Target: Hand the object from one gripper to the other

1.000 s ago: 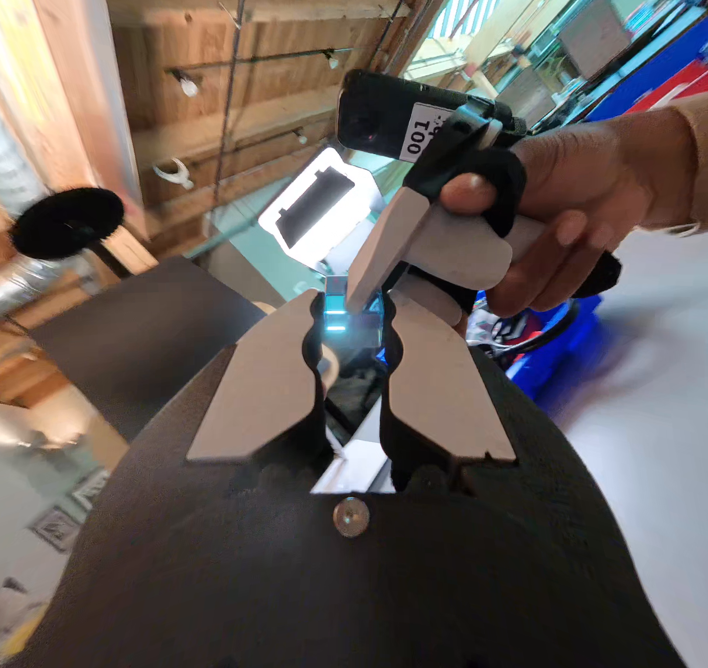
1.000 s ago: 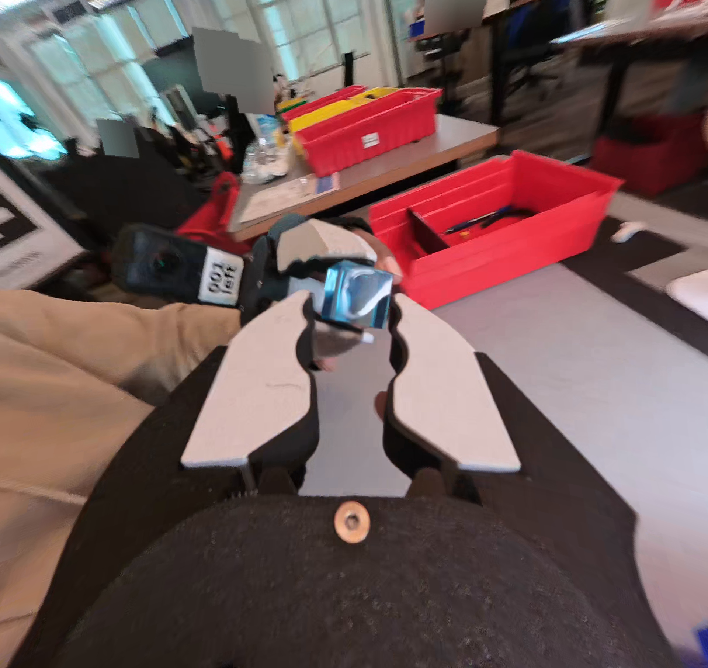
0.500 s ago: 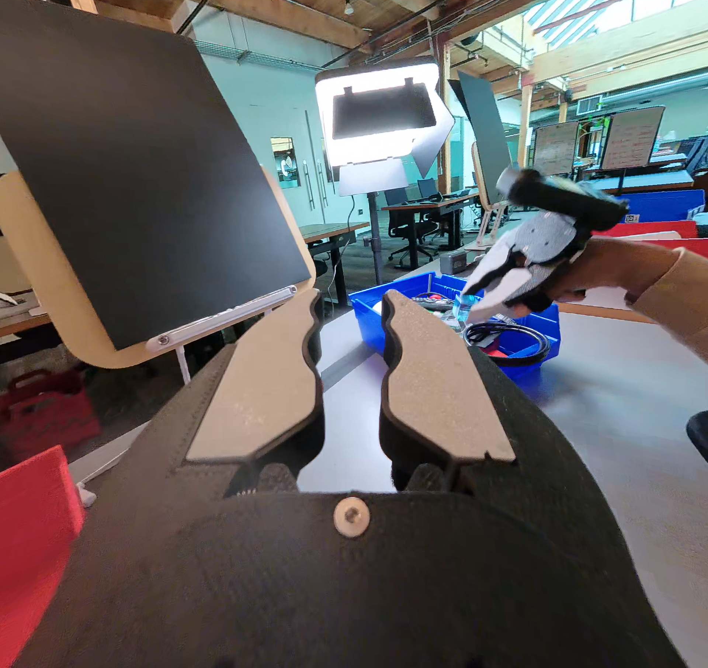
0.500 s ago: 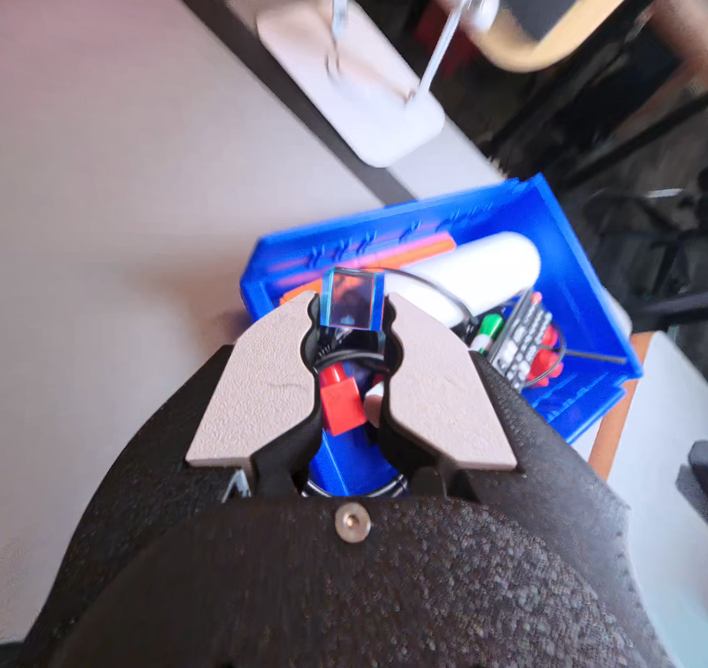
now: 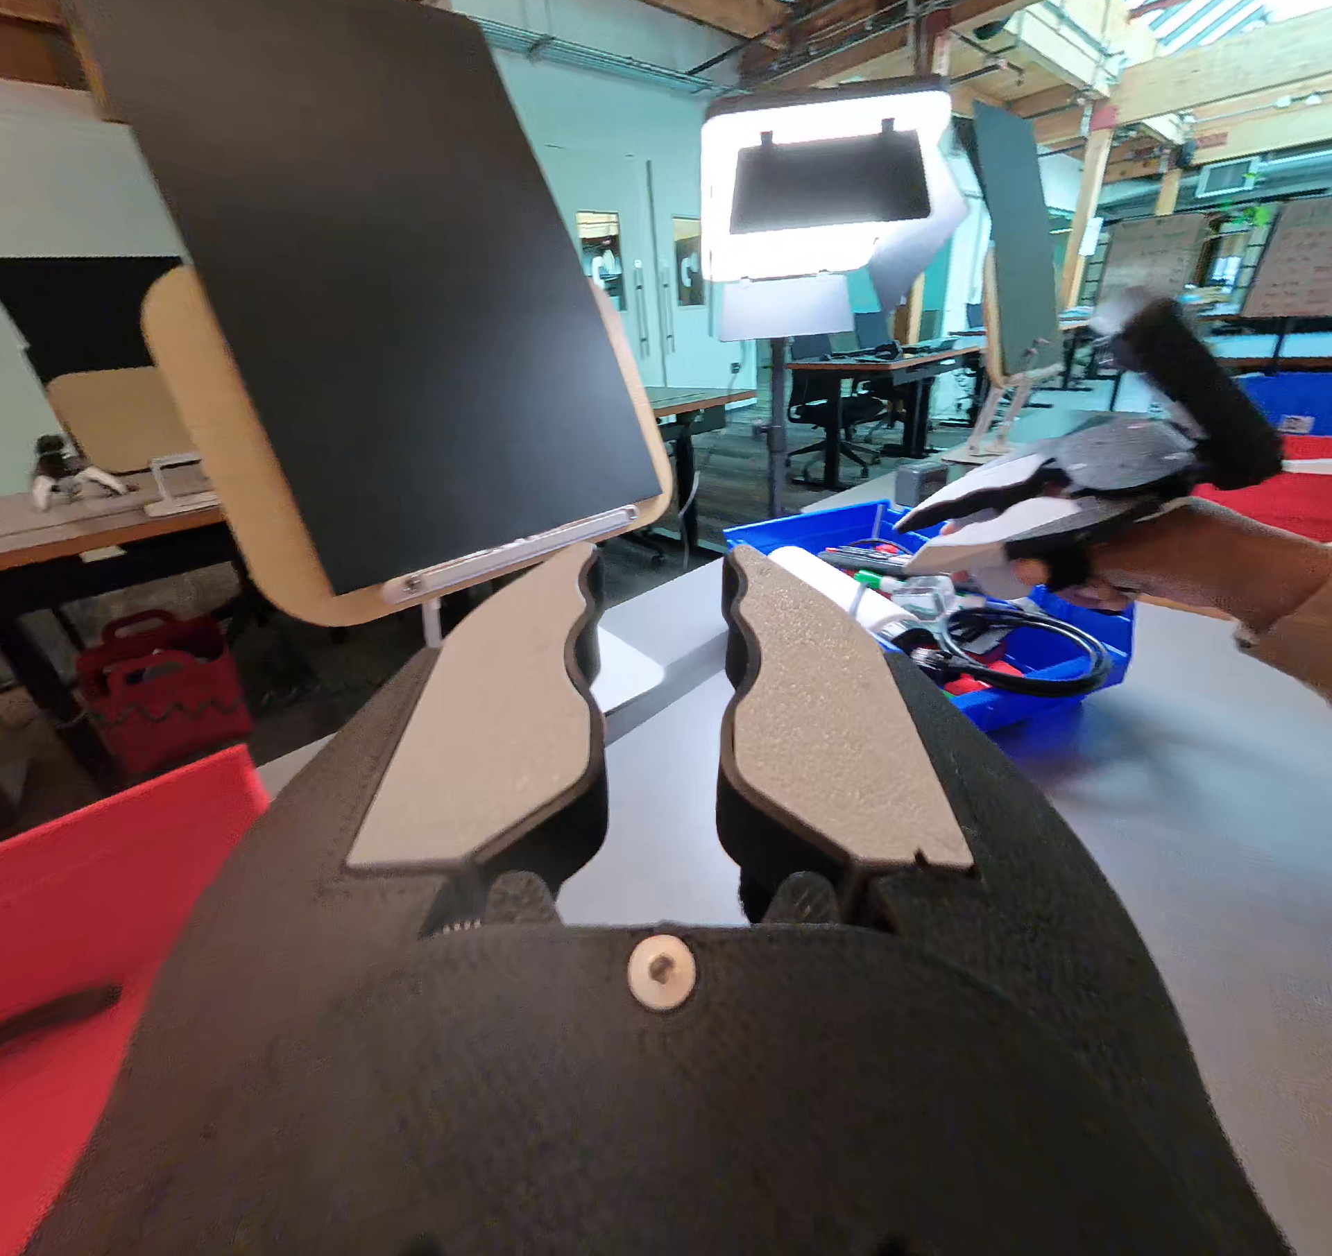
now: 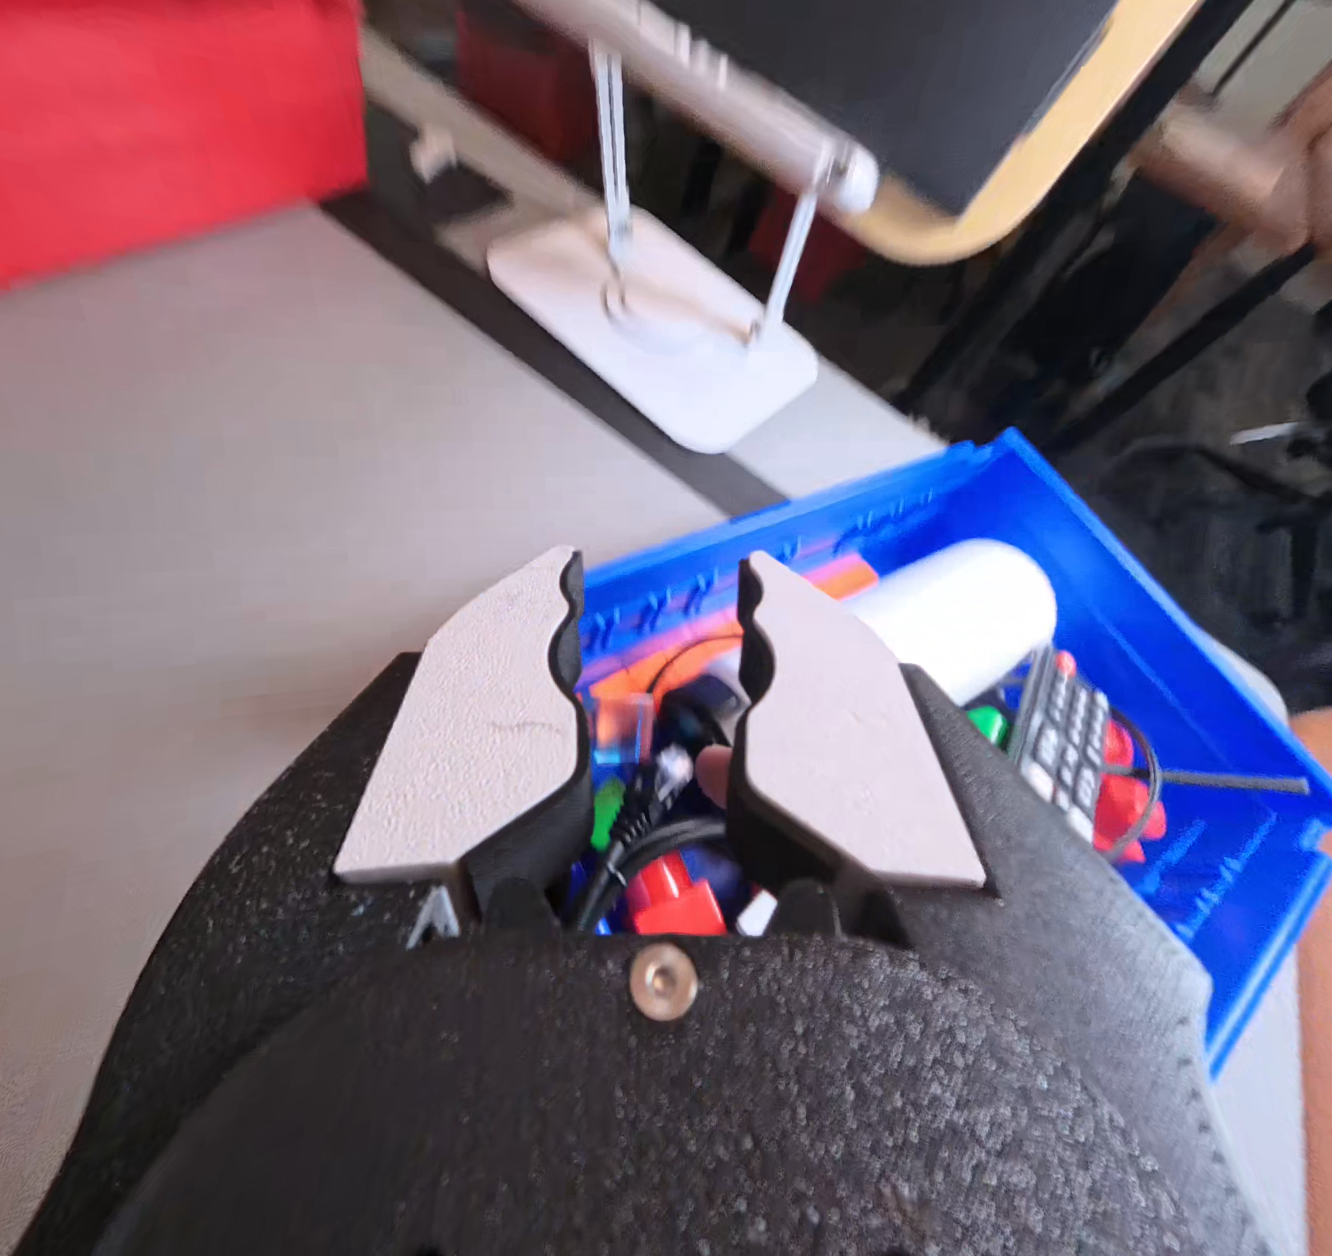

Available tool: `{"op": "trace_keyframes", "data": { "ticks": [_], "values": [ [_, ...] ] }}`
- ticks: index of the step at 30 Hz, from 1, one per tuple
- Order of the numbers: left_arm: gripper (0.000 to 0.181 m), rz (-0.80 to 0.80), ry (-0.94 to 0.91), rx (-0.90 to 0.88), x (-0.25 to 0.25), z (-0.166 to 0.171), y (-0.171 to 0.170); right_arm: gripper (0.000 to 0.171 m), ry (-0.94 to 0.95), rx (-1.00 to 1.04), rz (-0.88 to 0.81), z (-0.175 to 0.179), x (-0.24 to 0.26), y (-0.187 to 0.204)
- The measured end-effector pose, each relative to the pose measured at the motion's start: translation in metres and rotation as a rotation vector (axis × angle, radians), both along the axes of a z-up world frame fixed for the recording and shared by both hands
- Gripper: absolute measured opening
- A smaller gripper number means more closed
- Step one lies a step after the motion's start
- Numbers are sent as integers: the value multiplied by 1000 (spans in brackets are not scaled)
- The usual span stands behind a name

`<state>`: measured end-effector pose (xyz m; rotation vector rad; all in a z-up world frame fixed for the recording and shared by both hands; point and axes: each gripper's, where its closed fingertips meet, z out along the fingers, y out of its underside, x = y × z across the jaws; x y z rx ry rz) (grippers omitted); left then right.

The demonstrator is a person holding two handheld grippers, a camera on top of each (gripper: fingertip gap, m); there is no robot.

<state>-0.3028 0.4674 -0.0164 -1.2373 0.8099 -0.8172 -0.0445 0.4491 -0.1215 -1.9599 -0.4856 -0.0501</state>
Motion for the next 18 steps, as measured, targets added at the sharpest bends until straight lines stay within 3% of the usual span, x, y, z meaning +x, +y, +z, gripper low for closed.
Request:
{"op": "trace_keyframes", "data": {
  "ticks": [4, 8, 11, 13, 18],
  "values": [
    [34, 100, 27, -37, -36, 8, 27, 42, 164, 186, 78, 54, -25, -12],
    [37, 229, 105, -134, -90, 4, 71, 48, 181, 259, 147, 73, -53, -21],
    [42, 342, 287, -217, -129, -22, 117, 35, 165, 247, 201, 59, -78, -26],
    [40, 397, 430, -273, -149, -45, 147, 3, 154, 234, 261, 41, -96, -37],
    [39, 453, 835, -424, -176, -116, 209, 0, 252, 141, 376, -17, -132, -69]
  ]
}}
